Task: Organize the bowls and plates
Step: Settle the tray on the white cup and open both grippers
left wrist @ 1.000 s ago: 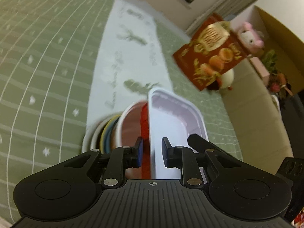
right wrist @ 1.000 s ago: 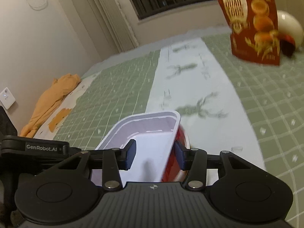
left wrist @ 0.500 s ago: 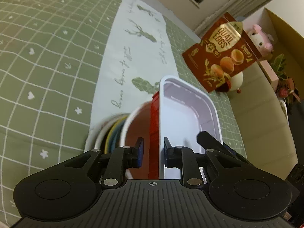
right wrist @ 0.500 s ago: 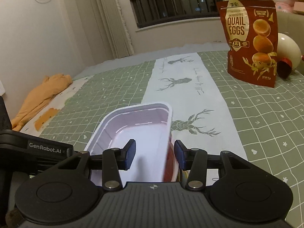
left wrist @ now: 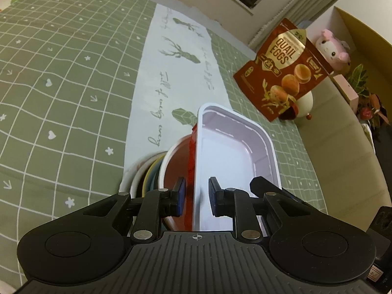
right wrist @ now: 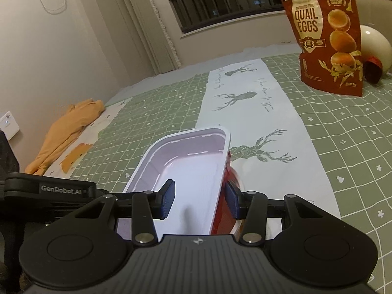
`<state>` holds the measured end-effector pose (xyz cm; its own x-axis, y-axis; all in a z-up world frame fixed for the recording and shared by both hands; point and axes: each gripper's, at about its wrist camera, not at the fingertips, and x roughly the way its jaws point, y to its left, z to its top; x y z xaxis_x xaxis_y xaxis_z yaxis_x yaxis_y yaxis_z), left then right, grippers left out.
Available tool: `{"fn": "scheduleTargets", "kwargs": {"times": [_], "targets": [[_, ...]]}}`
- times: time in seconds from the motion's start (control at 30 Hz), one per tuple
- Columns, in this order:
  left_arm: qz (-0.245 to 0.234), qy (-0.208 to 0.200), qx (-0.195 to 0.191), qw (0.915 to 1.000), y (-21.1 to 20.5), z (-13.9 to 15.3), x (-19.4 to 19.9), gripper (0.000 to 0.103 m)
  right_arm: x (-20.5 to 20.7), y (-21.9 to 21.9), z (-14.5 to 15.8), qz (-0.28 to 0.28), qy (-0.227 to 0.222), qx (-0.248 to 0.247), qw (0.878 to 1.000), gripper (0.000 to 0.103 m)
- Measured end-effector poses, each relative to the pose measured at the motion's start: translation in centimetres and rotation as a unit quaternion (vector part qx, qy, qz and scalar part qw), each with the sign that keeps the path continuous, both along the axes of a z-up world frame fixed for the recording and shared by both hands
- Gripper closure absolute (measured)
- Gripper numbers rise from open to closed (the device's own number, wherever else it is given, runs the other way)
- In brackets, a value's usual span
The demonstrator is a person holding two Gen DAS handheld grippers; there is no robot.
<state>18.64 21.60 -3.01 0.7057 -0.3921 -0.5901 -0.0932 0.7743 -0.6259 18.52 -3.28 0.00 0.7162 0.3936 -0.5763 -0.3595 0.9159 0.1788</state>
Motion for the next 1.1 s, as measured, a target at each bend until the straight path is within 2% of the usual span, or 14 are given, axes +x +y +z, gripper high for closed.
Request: {"fn": "scheduleTargets", "kwargs": {"times": [0.47,0.57,0.73,0.9,1.1], "targets": [[-0.004,0.013,-0.026,0.9996,0.4,-0.4,-0.3,0.081,0.2,0.0,0.2,-0.001,0.001,-0.004,1.0,0.057],[-0.002,0.005,-0.026,0.9996,0.6,0.0,-0.5,0.081,0.2,-0.1,0.1,-0.001,0.002,-0.004,1.0,0.057],[0.019,-0.018,-0.035,0.999,1.8,1.5,-1.3,0.081,0.3,-0.9,0.7,-0.008,-0.003,0.0,1.0,0.057],[0.044,-0.012,-0.046,0.9979,2.8,1.2,-1.5,0.081,0.1,-1.2,1.2,-0.009,-0.005,-0.002,1.0,0.057],[0.02,0.0,-0.062,0.9979,2.2,0.4,-0.8,0.081,0.2,-0.8,0.8,-0.002,0.009,0.0,1.0,0.057]]}}
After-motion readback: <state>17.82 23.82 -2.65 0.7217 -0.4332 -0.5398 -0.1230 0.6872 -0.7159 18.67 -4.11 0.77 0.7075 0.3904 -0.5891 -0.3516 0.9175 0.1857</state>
